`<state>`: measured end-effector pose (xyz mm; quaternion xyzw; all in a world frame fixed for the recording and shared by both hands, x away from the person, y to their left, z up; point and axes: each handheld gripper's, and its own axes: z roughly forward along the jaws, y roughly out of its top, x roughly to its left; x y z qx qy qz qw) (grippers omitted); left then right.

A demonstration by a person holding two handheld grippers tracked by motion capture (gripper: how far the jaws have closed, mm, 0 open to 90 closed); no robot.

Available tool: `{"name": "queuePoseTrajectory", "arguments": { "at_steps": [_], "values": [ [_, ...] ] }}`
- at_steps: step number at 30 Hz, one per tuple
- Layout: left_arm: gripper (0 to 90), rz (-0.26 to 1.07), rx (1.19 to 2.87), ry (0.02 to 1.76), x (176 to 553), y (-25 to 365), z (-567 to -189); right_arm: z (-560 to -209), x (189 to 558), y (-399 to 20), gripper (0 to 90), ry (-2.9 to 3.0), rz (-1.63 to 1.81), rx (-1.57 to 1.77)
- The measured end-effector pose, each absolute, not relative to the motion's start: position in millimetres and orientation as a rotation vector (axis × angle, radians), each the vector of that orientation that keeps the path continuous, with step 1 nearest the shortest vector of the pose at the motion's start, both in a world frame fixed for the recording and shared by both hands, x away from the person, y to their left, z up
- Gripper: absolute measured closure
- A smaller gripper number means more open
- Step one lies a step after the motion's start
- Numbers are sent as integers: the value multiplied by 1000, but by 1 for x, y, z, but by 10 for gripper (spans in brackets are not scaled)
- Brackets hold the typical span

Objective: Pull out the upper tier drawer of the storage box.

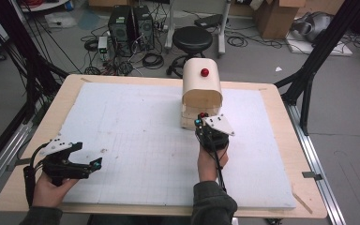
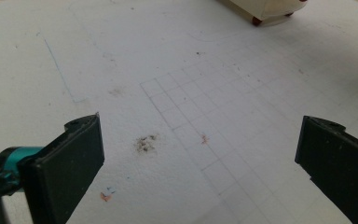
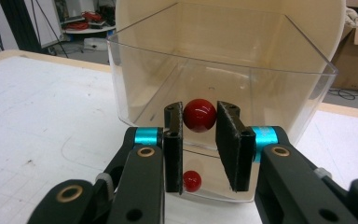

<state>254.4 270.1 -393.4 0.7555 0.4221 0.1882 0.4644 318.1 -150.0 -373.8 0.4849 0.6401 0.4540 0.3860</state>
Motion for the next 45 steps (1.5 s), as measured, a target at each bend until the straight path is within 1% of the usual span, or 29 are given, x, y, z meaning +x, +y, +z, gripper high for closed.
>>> {"name": "queuePoseTrajectory", "arguments": {
  "at_steps": [45],
  "values": [
    [17,459,1862,1022,255,266,-392,-374,287,-155,725,1661,1181,1209]
  ]
}}
